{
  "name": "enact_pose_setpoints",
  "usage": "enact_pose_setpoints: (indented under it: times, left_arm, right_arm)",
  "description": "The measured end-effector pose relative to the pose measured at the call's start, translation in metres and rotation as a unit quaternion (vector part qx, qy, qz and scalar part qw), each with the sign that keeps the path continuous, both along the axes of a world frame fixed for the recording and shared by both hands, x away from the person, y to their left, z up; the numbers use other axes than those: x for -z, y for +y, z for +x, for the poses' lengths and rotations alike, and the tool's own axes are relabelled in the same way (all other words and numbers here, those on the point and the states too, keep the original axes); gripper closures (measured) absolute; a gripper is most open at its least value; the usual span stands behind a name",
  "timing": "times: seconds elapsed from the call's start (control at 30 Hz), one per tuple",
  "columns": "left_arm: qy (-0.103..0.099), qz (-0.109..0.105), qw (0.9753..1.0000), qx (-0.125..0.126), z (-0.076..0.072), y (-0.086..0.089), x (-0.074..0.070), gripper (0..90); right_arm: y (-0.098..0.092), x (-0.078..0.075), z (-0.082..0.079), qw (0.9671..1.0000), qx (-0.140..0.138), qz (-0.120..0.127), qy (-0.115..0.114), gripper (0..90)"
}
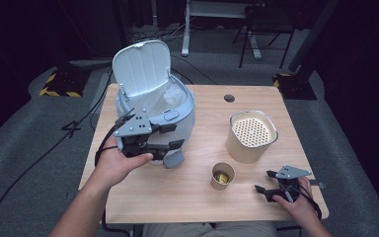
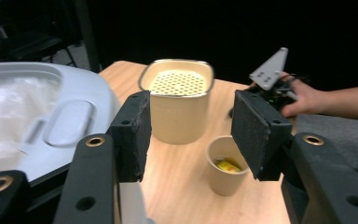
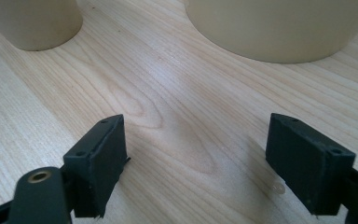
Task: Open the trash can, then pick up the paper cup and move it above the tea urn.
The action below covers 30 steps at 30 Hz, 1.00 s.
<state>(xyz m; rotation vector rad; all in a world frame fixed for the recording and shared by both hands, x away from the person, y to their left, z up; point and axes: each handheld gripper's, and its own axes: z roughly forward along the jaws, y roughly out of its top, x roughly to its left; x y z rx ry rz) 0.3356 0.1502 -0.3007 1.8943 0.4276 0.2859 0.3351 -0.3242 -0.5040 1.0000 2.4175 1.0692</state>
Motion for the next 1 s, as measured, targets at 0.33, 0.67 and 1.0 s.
enact_pose_setpoints:
  times: [0.33, 0.67, 1.0]
  left_arm:
    - [0.009, 0.003, 1.0000, -0.001, -0.017, 0.014, 0.038, 45.1]
    - [0.042, 0.012, 0.9988, -0.021, -0.022, 0.013, 0.094, 42.3]
    - [0.084, 0.026, 0.9939, -0.067, -0.017, 0.012, 0.143, 41.0]
  right_arm:
    - [0.000, 0.000, 0.000, 1.0000, 0.001, 0.001, 0.000, 21.0]
    - [0.001, 0.000, -0.002, 0.9999, 0.015, -0.001, 0.001, 19.9]
    - [0.011, -0.013, -0.009, 0.9997, 0.004, -0.008, 0.021, 25.2]
